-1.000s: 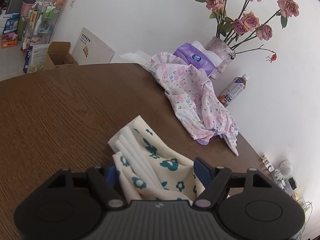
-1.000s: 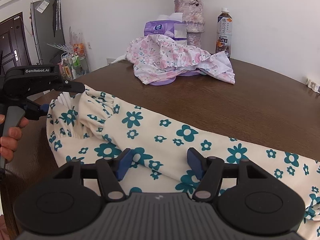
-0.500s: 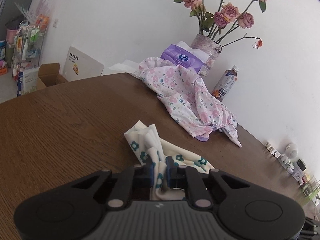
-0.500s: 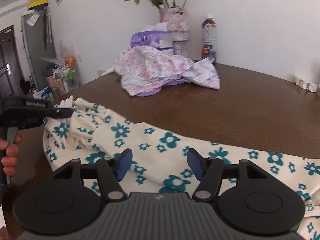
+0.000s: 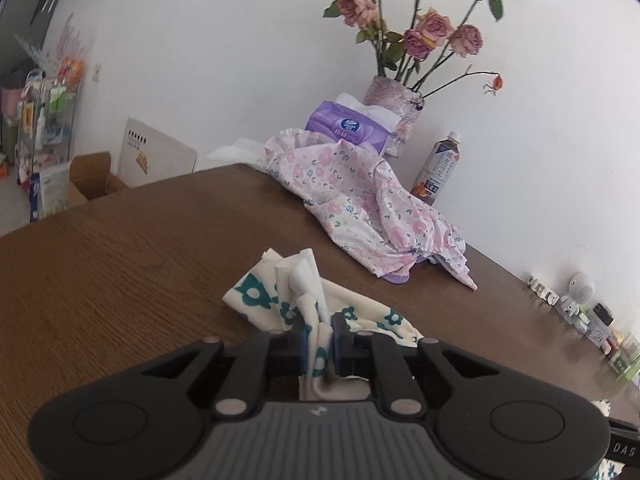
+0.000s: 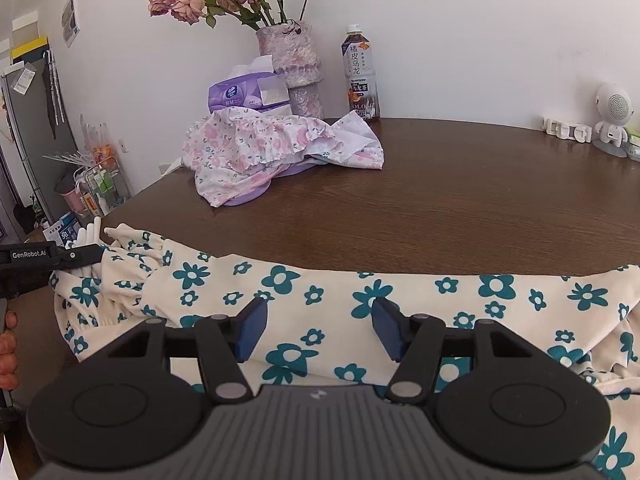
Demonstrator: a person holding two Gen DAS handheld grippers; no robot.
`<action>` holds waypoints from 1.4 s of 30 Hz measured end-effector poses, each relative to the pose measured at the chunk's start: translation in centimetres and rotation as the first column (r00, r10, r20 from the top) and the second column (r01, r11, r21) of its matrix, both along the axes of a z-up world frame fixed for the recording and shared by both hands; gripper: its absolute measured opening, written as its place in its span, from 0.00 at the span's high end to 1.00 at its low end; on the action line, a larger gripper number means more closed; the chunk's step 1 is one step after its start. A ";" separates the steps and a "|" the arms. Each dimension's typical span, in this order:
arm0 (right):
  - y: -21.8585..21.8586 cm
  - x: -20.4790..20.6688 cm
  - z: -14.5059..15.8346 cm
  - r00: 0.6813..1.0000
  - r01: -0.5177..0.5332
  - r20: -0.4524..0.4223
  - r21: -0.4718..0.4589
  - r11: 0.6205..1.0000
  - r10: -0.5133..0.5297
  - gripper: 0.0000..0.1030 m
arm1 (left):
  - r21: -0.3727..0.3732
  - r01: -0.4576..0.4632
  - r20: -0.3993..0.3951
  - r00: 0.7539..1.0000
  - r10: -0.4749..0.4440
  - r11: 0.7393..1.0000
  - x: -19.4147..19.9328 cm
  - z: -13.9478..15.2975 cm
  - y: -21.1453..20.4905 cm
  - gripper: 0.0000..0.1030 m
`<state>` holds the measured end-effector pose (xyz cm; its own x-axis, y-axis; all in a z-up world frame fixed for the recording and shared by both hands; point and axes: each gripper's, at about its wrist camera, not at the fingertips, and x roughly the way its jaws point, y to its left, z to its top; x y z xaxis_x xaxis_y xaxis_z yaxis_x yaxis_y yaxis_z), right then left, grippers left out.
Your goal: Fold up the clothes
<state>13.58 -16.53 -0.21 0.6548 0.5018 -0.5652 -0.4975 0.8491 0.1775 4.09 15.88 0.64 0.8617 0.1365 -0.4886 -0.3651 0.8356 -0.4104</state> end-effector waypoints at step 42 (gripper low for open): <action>-7.7 -0.9 0.6 0.982 0.183 0.019 0.151 0.972 -0.188 0.41 | 0.889 0.303 -0.140 0.893 -0.428 0.342 -1.2 4.4 -16.8 0.92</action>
<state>12.68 -24.24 0.41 0.7613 0.4465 -0.4702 -0.3420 0.8926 0.2939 2.87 -0.96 5.09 0.9735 0.0864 -0.2119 0.0643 0.7852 0.6159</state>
